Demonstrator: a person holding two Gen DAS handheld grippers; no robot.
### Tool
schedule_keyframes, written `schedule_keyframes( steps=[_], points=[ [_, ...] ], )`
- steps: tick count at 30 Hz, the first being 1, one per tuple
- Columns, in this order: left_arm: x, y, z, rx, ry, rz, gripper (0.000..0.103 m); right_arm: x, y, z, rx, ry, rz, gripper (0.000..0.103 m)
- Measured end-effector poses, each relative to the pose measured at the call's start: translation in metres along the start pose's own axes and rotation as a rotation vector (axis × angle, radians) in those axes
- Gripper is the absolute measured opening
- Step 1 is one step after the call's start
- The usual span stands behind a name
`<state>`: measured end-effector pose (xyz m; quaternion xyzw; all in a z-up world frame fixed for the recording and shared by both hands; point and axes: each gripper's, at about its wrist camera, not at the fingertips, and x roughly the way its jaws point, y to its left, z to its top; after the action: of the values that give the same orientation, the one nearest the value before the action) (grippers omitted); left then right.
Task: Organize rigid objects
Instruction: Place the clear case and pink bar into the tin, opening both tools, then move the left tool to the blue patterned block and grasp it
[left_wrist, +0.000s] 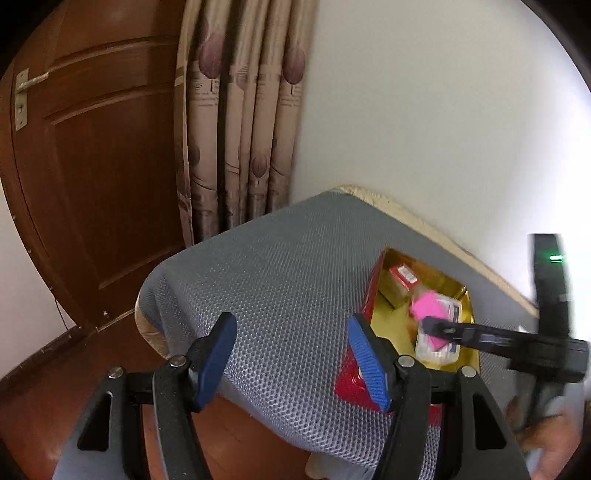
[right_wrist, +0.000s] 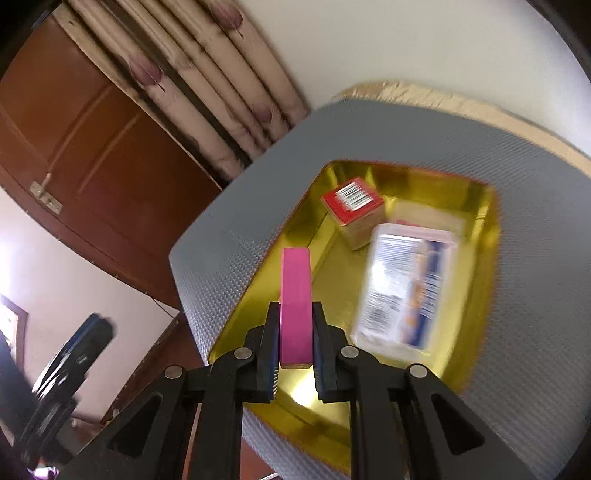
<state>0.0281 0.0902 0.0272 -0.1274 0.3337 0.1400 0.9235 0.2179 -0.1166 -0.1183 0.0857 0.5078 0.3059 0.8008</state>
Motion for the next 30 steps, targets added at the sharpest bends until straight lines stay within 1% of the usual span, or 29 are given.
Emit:
schedule_keyframes(
  steps=[2, 4, 8, 11, 13, 14, 16, 17, 18, 19, 20, 21, 23, 26, 29, 30],
  points=[
    [0.004, 0.001, -0.003, -0.001, -0.002, 0.003, 0.064, 0.018, 0.001, 0.007, 0.014, 0.024, -0.023, 0.014],
    [0.013, -0.001, -0.005, 0.022, 0.026, 0.007, 0.064, 0.028, -0.002, 0.010, 0.032, 0.038, -0.025, 0.014],
    [0.024, -0.008, -0.009, 0.047, 0.062, 0.005, 0.064, 0.042, -0.003, 0.019, 0.040, 0.048, -0.060, 0.015],
    [0.031, -0.013, -0.012, 0.087, 0.075, 0.027, 0.065, 0.041, -0.002, 0.024, 0.039, 0.019, -0.081, 0.016],
    [0.032, -0.016, -0.014, 0.110, 0.075, 0.037, 0.064, 0.034, -0.004, 0.024, 0.063, -0.002, -0.053, 0.020],
    [0.031, -0.018, -0.015, 0.117, 0.069, 0.035, 0.064, 0.027, -0.007, 0.023, 0.081, -0.025, -0.032, 0.022],
    [0.028, -0.021, -0.016, 0.128, 0.057, 0.021, 0.065, 0.006, -0.010, 0.016, 0.091, -0.087, -0.001, 0.022],
    [0.026, -0.023, -0.017, 0.133, 0.053, 0.012, 0.064, -0.009, -0.010, 0.008, 0.083, -0.128, 0.004, 0.024],
    [0.024, -0.026, -0.018, 0.141, 0.049, -0.006, 0.064, -0.020, -0.011, 0.001, 0.075, -0.157, 0.002, 0.027],
    [0.022, -0.028, -0.018, 0.150, 0.046, -0.023, 0.064, -0.042, -0.016, -0.016, 0.057, -0.201, -0.013, 0.030],
    [0.019, -0.033, -0.020, 0.168, 0.043, -0.046, 0.064, -0.058, -0.021, -0.031, 0.045, -0.230, -0.030, 0.038],
    [0.017, -0.038, -0.022, 0.191, 0.045, -0.060, 0.064, -0.070, -0.027, -0.044, 0.039, -0.252, -0.055, 0.045],
    [0.013, -0.052, -0.028, 0.251, 0.058, -0.081, 0.064, -0.105, -0.052, -0.082, 0.046, -0.292, -0.143, 0.050],
    [0.007, -0.075, -0.040, 0.332, 0.063, -0.097, 0.065, -0.144, -0.099, -0.128, 0.116, -0.294, -0.258, 0.050],
    [0.002, -0.102, -0.055, 0.425, 0.081, -0.132, 0.064, -0.189, -0.158, -0.175, 0.216, -0.292, -0.394, 0.048],
    [-0.003, -0.115, -0.062, 0.465, 0.082, -0.156, 0.064, -0.202, -0.176, -0.188, 0.250, -0.293, -0.434, 0.047]
  ],
)
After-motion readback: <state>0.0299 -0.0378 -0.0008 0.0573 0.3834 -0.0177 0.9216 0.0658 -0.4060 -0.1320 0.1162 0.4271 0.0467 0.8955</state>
